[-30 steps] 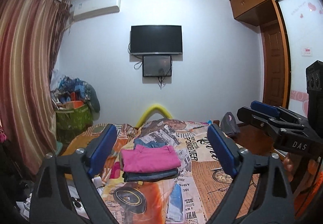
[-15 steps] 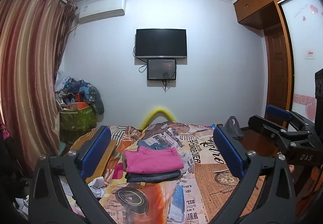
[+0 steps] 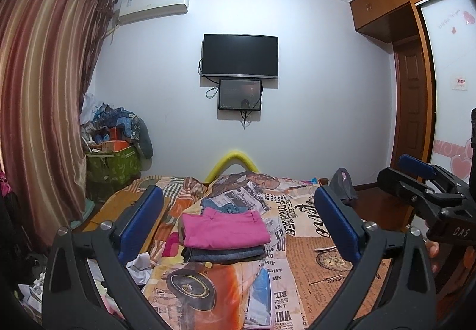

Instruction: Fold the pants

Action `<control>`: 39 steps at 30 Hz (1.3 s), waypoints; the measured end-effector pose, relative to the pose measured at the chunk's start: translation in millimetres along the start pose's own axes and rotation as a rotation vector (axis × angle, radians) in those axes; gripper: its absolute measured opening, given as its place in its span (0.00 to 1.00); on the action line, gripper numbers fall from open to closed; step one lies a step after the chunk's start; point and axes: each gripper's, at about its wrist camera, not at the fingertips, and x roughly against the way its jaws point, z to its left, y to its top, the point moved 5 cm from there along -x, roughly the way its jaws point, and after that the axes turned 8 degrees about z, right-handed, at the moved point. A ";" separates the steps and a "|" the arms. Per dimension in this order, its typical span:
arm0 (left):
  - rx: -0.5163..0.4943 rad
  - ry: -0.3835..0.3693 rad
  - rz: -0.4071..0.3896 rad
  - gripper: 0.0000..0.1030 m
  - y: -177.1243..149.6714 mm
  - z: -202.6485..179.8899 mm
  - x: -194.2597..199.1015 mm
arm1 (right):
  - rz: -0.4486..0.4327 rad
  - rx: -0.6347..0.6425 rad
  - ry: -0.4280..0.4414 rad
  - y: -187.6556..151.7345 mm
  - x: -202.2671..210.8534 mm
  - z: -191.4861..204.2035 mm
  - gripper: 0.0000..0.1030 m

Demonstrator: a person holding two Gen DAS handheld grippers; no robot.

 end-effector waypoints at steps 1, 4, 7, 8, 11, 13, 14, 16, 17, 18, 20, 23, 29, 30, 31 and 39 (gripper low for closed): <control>0.000 0.001 0.002 1.00 -0.6 0.4 -0.3 | 0.000 -0.002 0.000 0.3 0.5 -0.4 1.00; 0.001 0.002 0.009 1.00 -2.5 1.2 -4.2 | 0.004 -0.005 0.001 1.1 0.2 -0.7 1.00; 0.005 0.002 0.012 1.00 -4.5 1.2 -5.5 | 0.008 -0.004 0.001 2.2 0.3 -0.6 1.00; 0.006 0.001 0.014 1.00 -4.9 1.4 -6.5 | 0.009 -0.005 0.001 2.8 0.8 -0.8 1.00; -0.001 0.010 0.017 1.00 -4.4 0.9 -9.0 | 0.010 -0.009 0.001 2.5 0.6 -1.2 1.00; -0.004 0.010 0.019 1.00 -4.1 0.5 -10.4 | 0.013 -0.012 -0.003 0.5 -0.5 -2.4 1.00; -0.005 0.008 0.021 1.00 -4.7 0.3 -11.4 | 0.017 -0.015 -0.003 0.4 -0.6 -2.9 1.00; -0.005 0.005 0.024 1.00 -5.9 -0.6 -11.9 | 0.023 -0.021 -0.001 -0.7 -1.8 -2.8 1.00; -0.005 0.004 0.024 1.00 -6.6 -0.9 -12.6 | 0.026 -0.024 0.000 -1.2 -1.7 -2.9 1.00; -0.005 0.004 0.025 1.00 -7.2 -1.3 -12.9 | 0.028 -0.026 0.000 -2.3 -2.2 -3.4 1.00; -0.006 0.004 0.028 1.00 -8.4 -1.0 -13.8 | 0.032 -0.028 0.001 -2.2 -2.2 -3.5 1.00; -0.007 0.004 0.031 1.00 -8.7 -0.1 -15.0 | 0.038 -0.031 0.002 -2.9 -2.9 -4.4 1.00; -0.002 -0.004 0.035 1.00 -9.3 1.6 -15.7 | 0.044 -0.033 0.004 -2.7 -2.9 -5.1 1.00; -0.002 -0.005 0.036 1.00 -9.5 1.7 -16.0 | 0.045 -0.033 0.004 -3.2 -3.4 -5.0 1.00; -0.002 -0.006 0.036 1.00 -9.9 0.9 -16.2 | 0.045 -0.033 0.004 -3.1 -3.8 -4.8 1.00; -0.008 -0.012 0.039 1.00 -11.0 -1.6 -17.4 | 0.049 -0.033 0.005 -2.2 -5.0 -4.4 1.00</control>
